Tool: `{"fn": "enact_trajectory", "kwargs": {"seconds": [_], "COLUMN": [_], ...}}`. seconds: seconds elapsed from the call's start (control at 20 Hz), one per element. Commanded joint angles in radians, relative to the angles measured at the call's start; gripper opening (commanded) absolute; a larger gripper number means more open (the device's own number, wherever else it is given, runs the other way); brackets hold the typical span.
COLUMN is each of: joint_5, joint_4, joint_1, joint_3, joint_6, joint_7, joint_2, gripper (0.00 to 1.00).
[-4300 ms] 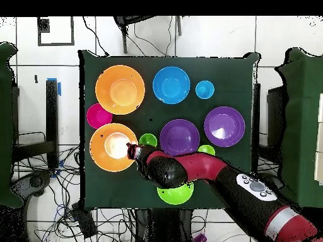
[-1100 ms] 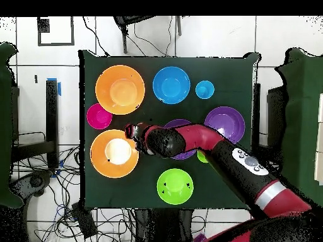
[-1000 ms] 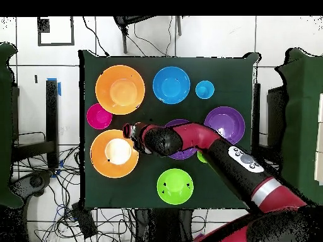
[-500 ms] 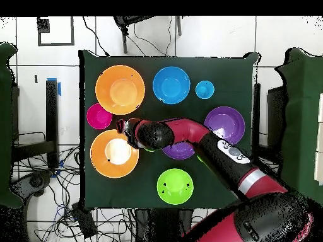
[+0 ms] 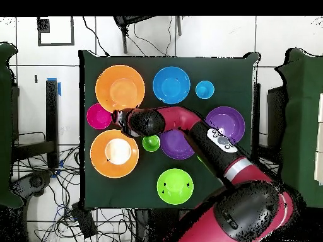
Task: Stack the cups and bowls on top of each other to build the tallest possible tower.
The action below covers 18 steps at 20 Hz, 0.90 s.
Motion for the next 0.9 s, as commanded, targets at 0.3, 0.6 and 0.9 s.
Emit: {"fn": "enact_trajectory", "kwargs": {"seconds": [0.3,0.6,0.9], "joint_5": [-0.026,-0.035,-0.055], "joint_4": [-0.150,-0.121,0.018], "joint_1": [0.035,0.034,0.023], "joint_3": [-0.010,-0.015,-0.034], "joint_6": [0.161,0.140,0.071], "joint_7": [-0.220,-0.183,-0.088], "joint_2": [-0.010,-0.032,-0.124], "gripper": [1.00,1.00,1.00]}}
